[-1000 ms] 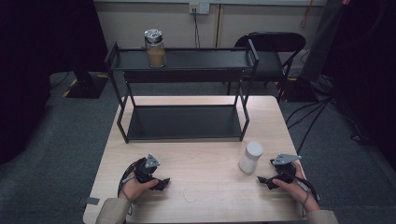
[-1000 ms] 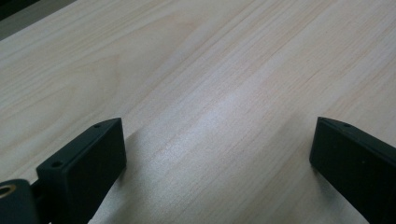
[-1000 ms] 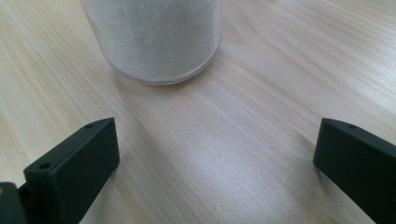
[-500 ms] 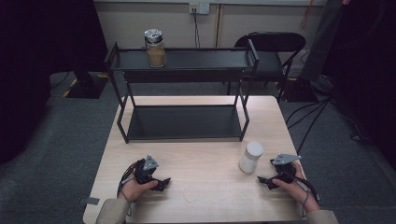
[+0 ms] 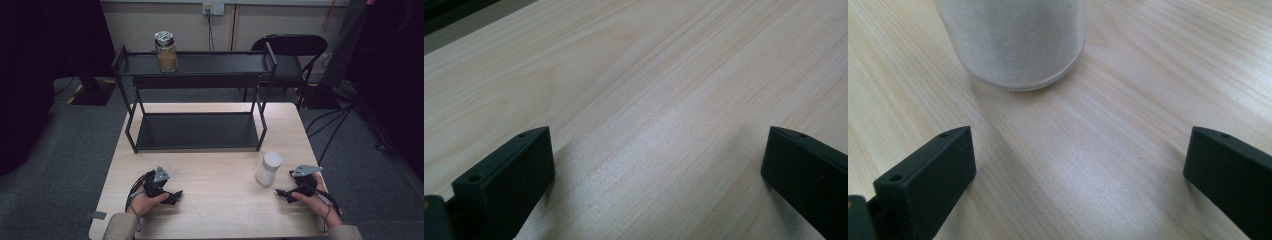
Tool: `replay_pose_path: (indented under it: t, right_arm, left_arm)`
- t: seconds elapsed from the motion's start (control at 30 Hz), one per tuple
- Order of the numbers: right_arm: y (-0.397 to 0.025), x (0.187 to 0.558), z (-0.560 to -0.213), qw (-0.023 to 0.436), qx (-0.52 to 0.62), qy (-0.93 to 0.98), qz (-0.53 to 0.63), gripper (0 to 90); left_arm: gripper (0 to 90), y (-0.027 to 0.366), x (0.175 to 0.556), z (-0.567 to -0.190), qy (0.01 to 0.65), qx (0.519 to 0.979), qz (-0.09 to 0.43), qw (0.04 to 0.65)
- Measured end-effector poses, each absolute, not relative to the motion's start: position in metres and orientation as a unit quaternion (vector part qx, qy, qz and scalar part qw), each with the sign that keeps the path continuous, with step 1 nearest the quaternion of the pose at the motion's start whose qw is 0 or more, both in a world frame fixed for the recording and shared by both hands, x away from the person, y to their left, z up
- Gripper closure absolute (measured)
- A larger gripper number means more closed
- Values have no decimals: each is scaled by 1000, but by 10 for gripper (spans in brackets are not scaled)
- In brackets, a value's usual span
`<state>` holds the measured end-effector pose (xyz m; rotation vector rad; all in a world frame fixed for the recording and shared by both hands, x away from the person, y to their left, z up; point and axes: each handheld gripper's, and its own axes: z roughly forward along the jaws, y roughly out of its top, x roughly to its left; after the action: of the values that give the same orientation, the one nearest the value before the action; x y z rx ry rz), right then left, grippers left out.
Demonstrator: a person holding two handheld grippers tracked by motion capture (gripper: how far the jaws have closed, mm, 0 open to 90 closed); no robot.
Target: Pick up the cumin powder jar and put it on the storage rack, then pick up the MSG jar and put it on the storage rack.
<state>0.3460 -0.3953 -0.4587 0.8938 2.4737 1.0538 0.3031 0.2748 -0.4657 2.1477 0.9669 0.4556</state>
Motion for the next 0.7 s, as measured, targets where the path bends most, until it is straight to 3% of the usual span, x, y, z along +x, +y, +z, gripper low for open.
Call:
replay_pose_path:
  t: [0.7]
  right_arm:
    - [-397, 347, -459, 148, 305, 865, 370, 0]
  left_arm:
    - [0, 275, 303, -466, 377, 833, 177, 364]
